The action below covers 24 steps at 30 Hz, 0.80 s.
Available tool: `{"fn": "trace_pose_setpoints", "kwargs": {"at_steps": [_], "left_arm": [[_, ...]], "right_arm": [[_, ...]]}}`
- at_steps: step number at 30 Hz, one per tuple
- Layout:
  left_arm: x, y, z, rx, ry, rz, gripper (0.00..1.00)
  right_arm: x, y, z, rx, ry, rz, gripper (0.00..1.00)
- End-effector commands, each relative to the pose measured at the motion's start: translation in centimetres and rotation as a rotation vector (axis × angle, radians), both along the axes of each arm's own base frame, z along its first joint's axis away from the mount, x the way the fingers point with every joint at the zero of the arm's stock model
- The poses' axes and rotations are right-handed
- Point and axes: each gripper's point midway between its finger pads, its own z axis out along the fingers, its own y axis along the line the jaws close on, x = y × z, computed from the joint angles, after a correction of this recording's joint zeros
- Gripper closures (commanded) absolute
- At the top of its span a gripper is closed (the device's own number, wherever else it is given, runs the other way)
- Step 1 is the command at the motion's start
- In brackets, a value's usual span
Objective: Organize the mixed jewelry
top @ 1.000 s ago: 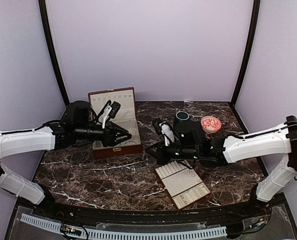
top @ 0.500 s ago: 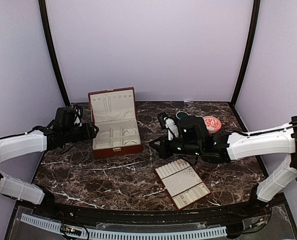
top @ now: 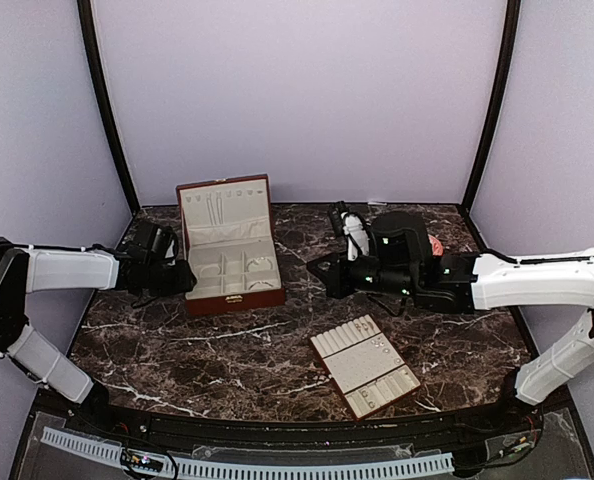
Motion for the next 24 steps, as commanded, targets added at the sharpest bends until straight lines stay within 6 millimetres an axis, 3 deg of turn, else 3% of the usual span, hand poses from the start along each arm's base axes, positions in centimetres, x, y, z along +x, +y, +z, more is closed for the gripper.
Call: {"fn": "trace_pose_setpoints", "kwargs": {"at_steps": [1, 7, 15, 16, 24], "left_arm": [[-0.7, -0.1, -0.8, 0.02, 0.052, -0.04, 0.73], [-2.6, -0.1, -1.7, 0.022, 0.076, -0.091, 0.9], [-6.2, -2.0, -2.8, -0.01, 0.113, -0.209, 0.96], [-6.7, -2.4, -2.9, -0.012, 0.122, -0.217, 0.96], [-11.1, -5.8, -2.4, -0.048, 0.162, -0.281, 0.96]], "right_arm": [[0.5, -0.2, 3.4, 0.029, -0.06, -0.003, 1.0], [0.4, -0.1, 5.5, 0.016, -0.1, 0.027, 1.0], [-0.2, 0.2, 7.6, -0.006, -0.143, 0.104, 1.0], [-0.2, 0.4, 9.2, 0.014, -0.162, 0.111, 1.0], [-1.2, 0.6, 12.5, 0.027, -0.199, 0.179, 1.0]]}}
